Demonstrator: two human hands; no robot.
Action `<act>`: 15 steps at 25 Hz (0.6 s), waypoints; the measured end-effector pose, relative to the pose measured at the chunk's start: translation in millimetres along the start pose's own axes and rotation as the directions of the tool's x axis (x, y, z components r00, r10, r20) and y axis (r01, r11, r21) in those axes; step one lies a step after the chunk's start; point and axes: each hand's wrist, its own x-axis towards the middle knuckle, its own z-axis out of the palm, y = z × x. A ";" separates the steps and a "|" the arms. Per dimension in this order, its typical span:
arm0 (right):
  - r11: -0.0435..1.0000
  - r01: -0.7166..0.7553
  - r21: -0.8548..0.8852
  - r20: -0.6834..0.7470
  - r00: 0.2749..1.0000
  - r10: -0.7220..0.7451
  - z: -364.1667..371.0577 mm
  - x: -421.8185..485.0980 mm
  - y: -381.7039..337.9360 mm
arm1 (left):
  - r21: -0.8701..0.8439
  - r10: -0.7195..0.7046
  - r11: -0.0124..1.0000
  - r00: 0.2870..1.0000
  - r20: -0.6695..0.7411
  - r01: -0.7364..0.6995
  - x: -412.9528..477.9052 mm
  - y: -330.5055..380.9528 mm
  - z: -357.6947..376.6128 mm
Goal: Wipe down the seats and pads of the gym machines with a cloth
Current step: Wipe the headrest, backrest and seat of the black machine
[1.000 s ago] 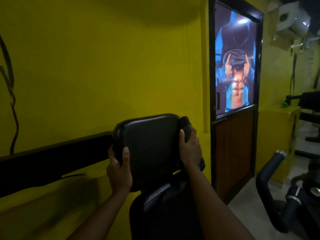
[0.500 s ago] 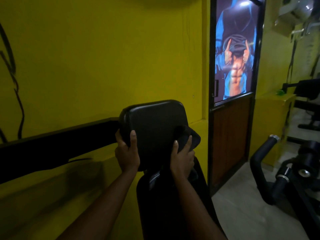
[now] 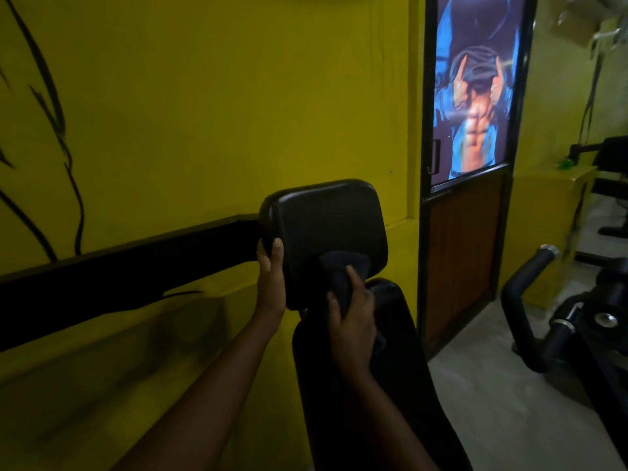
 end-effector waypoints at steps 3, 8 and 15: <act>0.976 -0.214 -0.033 -0.061 0.975 0.212 0.1 32.5 7.2 | -0.037 0.010 0.999 0.997 0.076 -0.008 -11.0 0.6 -2.0; 0.997 -0.034 -0.067 0.089 0.995 0.040 18.6 -16.1 -13.3 | -0.043 -0.078 0.996 0.988 0.134 0.084 -10.4 2.7 -7.2; 0.720 0.582 -0.379 0.138 0.804 -0.578 6.5 27.7 -67.2 | -0.058 -0.106 0.993 0.986 -0.131 0.100 -15.2 -1.6 -38.8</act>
